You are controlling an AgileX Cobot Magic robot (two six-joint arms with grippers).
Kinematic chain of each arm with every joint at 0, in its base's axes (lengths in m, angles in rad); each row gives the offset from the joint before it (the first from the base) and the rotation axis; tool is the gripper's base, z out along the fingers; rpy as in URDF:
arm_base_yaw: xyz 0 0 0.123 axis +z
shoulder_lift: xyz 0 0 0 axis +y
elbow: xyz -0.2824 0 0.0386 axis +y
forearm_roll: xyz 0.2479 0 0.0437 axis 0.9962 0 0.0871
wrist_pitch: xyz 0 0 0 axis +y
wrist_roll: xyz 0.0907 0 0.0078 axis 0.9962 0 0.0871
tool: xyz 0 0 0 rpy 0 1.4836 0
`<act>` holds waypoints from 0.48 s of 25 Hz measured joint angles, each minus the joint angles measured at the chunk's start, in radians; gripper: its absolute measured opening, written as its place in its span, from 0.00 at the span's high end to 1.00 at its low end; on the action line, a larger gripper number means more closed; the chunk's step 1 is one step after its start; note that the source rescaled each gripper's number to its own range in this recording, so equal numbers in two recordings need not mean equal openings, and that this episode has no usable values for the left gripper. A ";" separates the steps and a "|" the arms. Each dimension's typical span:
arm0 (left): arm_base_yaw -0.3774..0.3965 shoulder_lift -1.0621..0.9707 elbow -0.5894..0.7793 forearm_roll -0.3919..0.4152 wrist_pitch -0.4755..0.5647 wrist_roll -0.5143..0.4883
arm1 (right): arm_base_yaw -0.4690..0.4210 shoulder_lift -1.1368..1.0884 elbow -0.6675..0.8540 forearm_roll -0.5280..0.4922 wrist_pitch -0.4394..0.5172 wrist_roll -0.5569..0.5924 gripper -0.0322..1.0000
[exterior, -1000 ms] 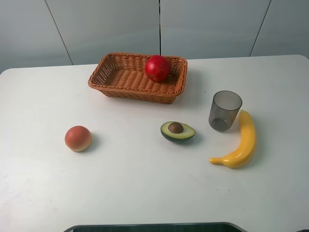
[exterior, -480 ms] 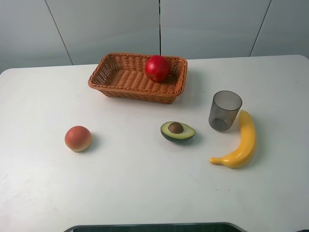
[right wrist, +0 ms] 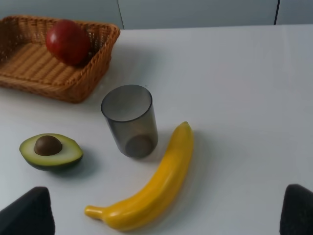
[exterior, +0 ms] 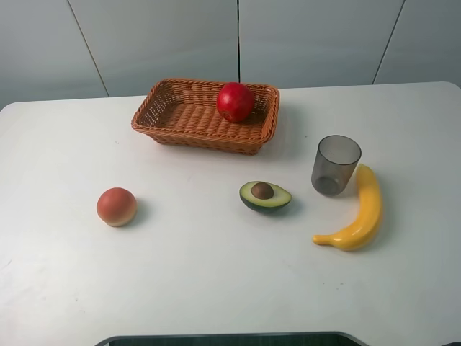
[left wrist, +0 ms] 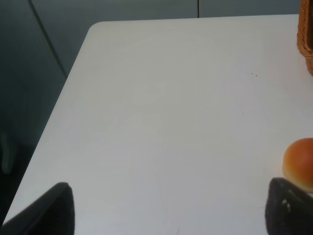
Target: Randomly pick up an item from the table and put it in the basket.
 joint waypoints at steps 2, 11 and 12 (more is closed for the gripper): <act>0.000 0.000 0.000 0.000 0.000 0.000 | 0.000 -0.002 0.000 0.004 -0.004 -0.015 0.00; 0.000 0.000 0.000 0.000 0.000 0.000 | 0.000 -0.004 0.000 0.004 -0.004 -0.024 0.00; 0.000 0.000 0.000 0.000 0.000 0.000 | 0.000 -0.004 0.000 0.004 -0.004 -0.024 0.00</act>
